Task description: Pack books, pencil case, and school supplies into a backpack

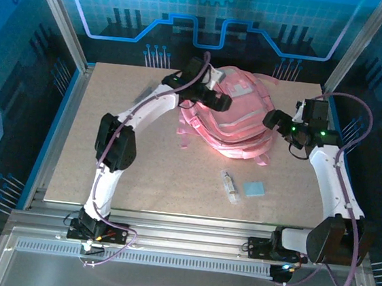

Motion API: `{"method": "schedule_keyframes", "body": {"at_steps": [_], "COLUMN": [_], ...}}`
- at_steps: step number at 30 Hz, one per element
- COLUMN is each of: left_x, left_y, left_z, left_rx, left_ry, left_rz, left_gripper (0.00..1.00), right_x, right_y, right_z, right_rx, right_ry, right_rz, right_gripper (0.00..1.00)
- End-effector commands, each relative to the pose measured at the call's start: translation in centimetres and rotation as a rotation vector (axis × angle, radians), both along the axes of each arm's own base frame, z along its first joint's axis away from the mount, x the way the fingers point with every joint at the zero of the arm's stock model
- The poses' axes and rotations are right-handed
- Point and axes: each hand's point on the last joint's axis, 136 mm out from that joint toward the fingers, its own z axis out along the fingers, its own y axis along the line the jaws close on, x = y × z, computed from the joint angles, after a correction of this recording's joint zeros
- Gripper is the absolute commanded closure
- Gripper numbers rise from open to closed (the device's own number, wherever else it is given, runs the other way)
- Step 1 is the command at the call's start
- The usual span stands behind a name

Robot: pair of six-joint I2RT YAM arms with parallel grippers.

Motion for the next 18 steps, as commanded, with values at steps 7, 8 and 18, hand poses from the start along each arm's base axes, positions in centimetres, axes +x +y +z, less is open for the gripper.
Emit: {"method": "schedule_keyframes", "body": {"at_steps": [7, 8, 18], "left_x": [7.6, 8.0, 10.3], "left_y": [16.2, 17.4, 26.3], "left_z": [-3.3, -4.1, -11.8], "left_rx": [0.258, 0.266, 0.348], "left_ry": [-0.024, 0.001, 0.179], "left_rz": [0.324, 0.346, 0.549], "left_gripper": [0.01, 0.01, 0.01], "right_x": [-2.4, -2.4, -2.7], "right_y": [1.5, 1.6, 1.2], "right_z": [-1.5, -1.5, 0.3], "right_rx": [0.034, 0.036, 0.029], "right_ry": [0.018, 0.012, -0.053], "right_rz": [0.035, 0.036, -0.001], "right_gripper": [0.0, 0.0, 0.0]}}
